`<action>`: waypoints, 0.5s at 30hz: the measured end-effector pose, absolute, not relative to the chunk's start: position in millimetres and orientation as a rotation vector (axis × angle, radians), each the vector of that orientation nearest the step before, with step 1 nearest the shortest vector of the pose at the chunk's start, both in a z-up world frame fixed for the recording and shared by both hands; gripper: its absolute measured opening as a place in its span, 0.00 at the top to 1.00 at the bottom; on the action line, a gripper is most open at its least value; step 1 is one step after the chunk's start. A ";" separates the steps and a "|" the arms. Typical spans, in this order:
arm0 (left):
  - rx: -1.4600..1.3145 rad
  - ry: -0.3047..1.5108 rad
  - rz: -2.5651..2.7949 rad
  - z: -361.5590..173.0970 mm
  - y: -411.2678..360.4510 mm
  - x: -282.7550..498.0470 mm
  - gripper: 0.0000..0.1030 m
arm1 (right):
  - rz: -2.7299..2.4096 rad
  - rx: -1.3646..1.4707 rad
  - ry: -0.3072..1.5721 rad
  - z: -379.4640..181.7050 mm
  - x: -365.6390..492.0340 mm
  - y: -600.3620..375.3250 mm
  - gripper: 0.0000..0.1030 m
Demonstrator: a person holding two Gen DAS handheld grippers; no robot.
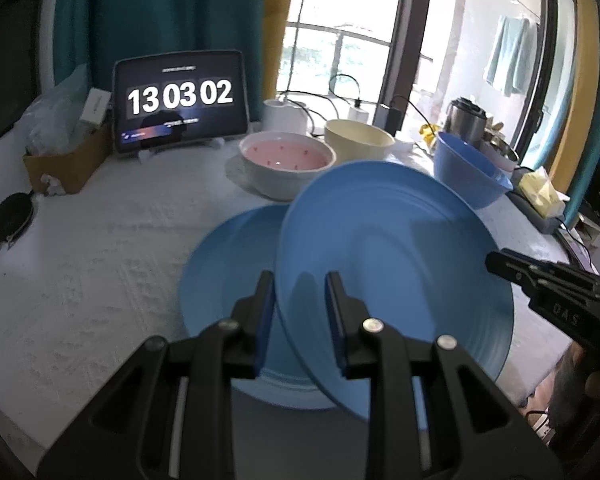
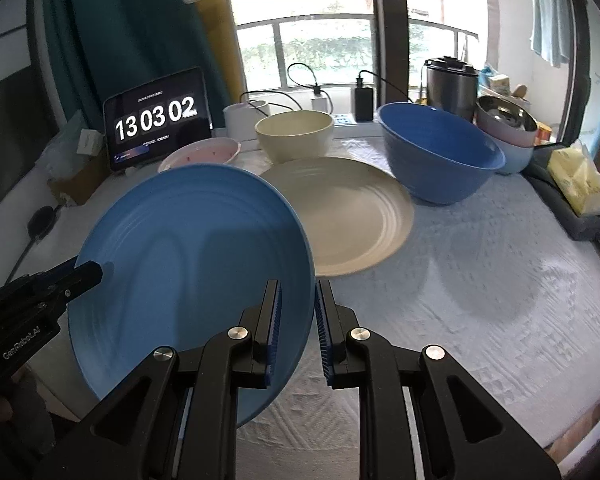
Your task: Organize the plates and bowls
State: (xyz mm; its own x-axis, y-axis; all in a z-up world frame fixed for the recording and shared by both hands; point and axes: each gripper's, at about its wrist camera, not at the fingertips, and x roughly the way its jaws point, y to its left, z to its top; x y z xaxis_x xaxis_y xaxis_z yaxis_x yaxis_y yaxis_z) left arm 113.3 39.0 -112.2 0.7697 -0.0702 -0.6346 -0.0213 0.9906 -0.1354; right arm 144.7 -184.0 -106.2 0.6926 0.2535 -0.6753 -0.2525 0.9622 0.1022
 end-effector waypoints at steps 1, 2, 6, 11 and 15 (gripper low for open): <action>-0.143 0.692 -0.021 -112.7 42.7 112.9 0.75 | 0.289 -0.003 0.755 -106.2 146.4 -179.6 0.82; -0.148 0.692 -0.015 -113.0 46.3 112.5 0.75 | 0.292 -0.006 0.755 -106.2 147.0 -177.0 0.82; -0.162 0.689 0.006 -114.6 60.8 111.8 0.75 | 0.311 -0.019 0.752 -105.1 150.6 -163.1 0.82; -0.178 0.693 0.029 -119.3 77.6 112.8 0.75 | 0.336 -0.035 0.755 -105.9 154.9 -144.8 0.82; -0.186 0.703 0.043 -124.4 88.5 114.2 0.75 | 0.349 -0.047 0.764 -108.8 159.7 -132.8 0.82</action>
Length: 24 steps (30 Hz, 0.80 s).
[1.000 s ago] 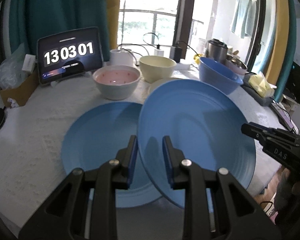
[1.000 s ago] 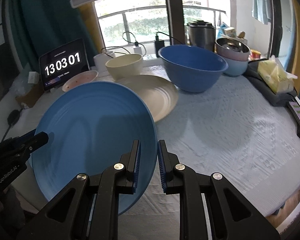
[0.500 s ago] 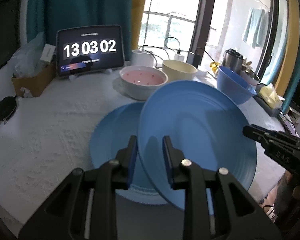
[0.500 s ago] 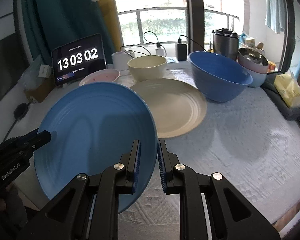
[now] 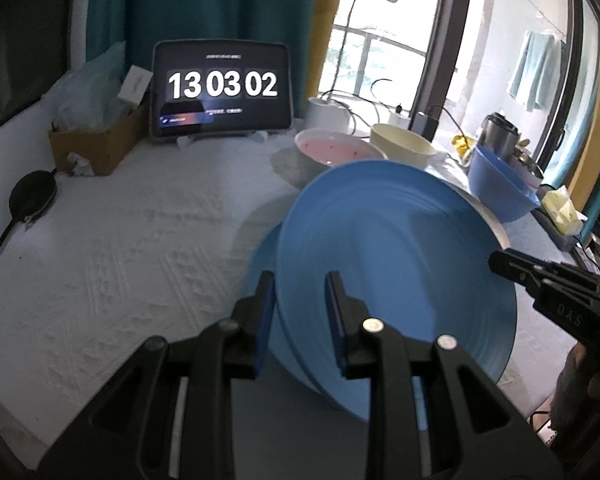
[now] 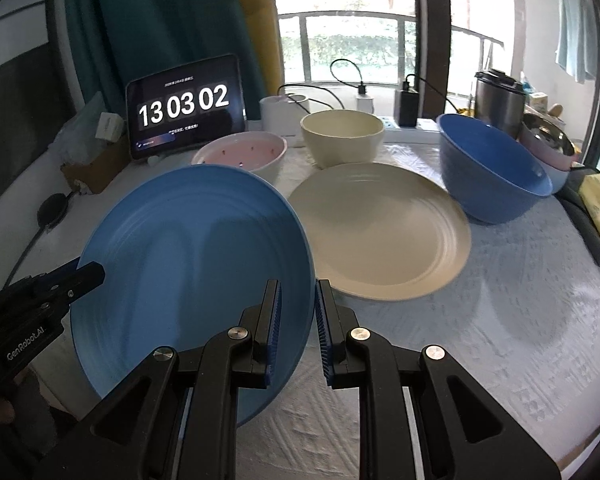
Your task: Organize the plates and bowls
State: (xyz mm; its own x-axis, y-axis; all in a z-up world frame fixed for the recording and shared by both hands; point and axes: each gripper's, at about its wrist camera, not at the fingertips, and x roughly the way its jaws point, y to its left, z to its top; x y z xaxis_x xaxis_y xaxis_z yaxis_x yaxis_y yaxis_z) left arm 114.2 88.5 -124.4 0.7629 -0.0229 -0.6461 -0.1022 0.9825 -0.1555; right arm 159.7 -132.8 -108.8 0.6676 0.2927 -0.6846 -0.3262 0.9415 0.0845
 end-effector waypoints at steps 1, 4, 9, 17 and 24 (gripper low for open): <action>-0.188 0.707 0.046 -125.7 91.2 115.2 0.75 | 0.352 -0.049 0.766 -109.3 161.3 -129.6 0.82; -0.188 0.719 0.055 -129.4 97.3 118.3 0.75 | 0.359 -0.055 0.773 -111.0 167.2 -121.1 0.82; -0.193 0.741 0.064 -135.7 104.2 123.8 0.73 | 0.367 -0.061 0.787 -115.3 172.8 -111.1 0.82; -0.224 0.756 0.085 -139.0 106.5 127.7 0.70 | 0.358 -0.051 0.813 -121.7 181.4 -110.3 0.82; -0.227 0.748 0.101 -134.7 102.8 125.9 0.65 | 0.358 -0.044 0.804 -120.1 180.6 -114.0 0.81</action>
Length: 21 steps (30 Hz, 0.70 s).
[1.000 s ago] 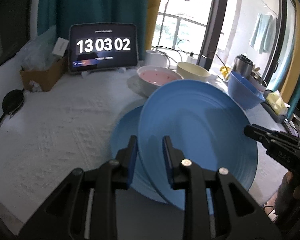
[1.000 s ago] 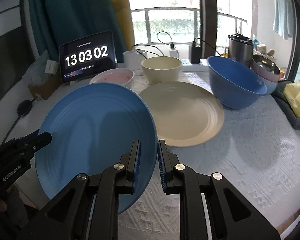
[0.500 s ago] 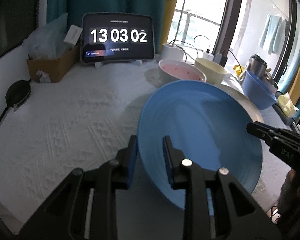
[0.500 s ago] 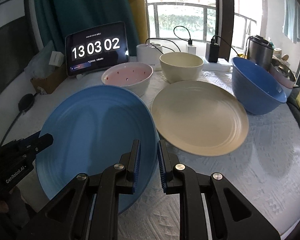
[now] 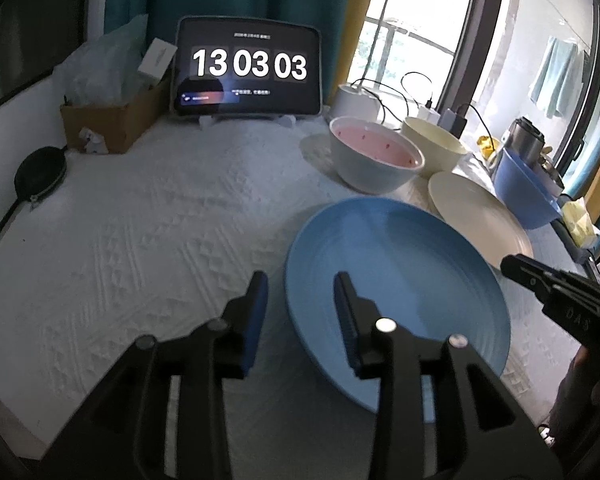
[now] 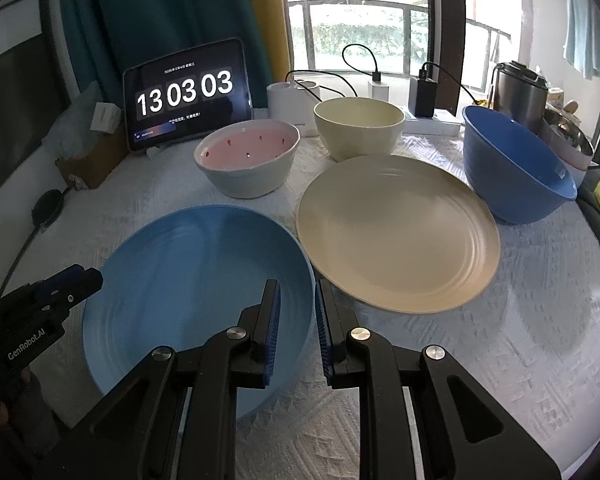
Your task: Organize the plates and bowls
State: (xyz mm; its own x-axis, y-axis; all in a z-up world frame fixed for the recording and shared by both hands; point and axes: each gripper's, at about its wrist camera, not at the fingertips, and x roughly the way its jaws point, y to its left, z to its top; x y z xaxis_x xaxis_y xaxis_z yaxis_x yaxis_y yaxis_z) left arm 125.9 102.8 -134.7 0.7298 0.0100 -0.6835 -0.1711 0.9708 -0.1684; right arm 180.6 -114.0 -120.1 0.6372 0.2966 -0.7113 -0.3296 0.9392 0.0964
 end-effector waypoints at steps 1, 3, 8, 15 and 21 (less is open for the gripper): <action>-0.227 0.745 0.100 -133.6 101.9 125.6 0.65 | 0.357 -0.041 0.803 -120.1 179.8 -114.9 0.81; -0.224 0.740 0.098 -131.2 98.5 124.9 0.63 | 0.354 -0.033 0.798 -119.4 178.8 -119.2 0.81; -0.221 0.720 0.087 -124.5 88.9 123.5 0.57 | 0.347 -0.013 0.788 -117.7 176.6 -130.2 0.81; -0.198 0.709 0.064 -116.2 66.7 125.0 0.57 | 0.333 0.019 0.775 -116.0 174.4 -151.5 0.81; -0.173 0.716 0.042 -113.5 43.0 129.9 0.57 | 0.312 0.050 0.765 -116.6 175.1 -174.8 0.81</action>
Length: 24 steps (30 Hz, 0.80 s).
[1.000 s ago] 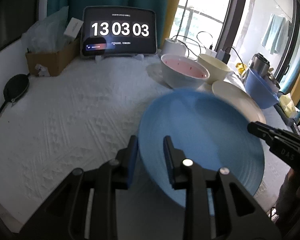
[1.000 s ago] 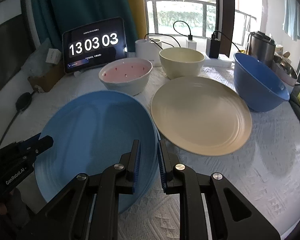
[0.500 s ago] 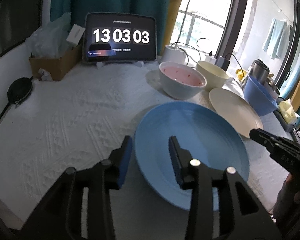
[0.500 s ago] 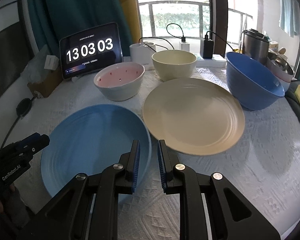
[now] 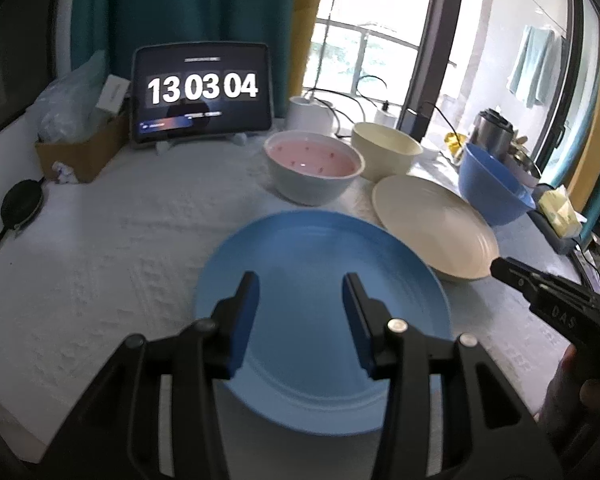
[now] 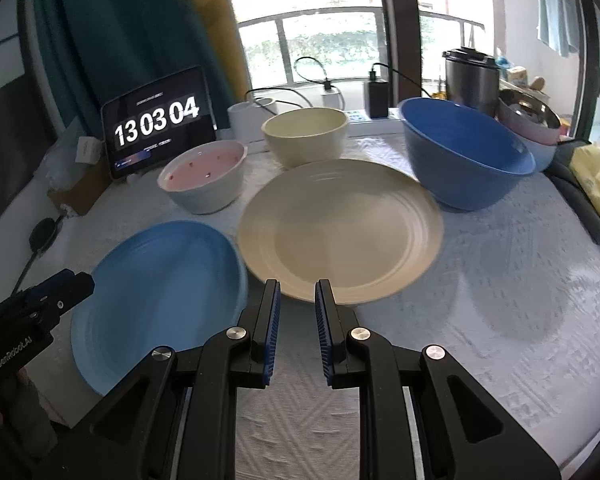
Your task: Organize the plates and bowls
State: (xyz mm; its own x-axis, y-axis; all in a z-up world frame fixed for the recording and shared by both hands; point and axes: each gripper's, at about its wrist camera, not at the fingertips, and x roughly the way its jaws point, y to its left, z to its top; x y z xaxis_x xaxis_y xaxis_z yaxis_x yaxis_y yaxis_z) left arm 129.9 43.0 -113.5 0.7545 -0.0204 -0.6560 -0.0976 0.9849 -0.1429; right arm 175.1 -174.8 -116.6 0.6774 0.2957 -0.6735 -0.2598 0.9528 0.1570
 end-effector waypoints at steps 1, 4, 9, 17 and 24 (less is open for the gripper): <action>-0.168 0.716 0.037 -113.1 38.7 131.1 0.57 | 0.309 0.055 0.764 -117.1 175.6 -179.1 0.81; -0.158 0.720 0.023 -112.6 27.0 135.3 0.57 | 0.296 0.069 0.763 -119.1 177.2 -191.6 0.81; -0.139 0.719 -0.003 -110.6 9.1 142.3 0.56 | 0.273 0.092 0.764 -122.2 184.0 -212.2 0.81; -0.113 0.712 -0.032 -108.4 -8.3 155.5 0.56 | 0.237 0.133 0.773 -128.9 203.5 -239.3 0.81; -0.104 0.719 -0.041 -110.7 -15.6 168.5 0.56 | 0.220 0.156 0.795 -137.0 221.4 -249.2 0.72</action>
State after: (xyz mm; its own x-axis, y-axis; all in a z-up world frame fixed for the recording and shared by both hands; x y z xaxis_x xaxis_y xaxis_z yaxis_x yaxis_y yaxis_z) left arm 168.5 -15.6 -110.7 0.7518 -0.0734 -0.6553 0.0021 0.9940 -0.1090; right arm 221.4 -249.2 -137.0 0.6795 0.2535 -0.6885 -0.1369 0.9657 0.2204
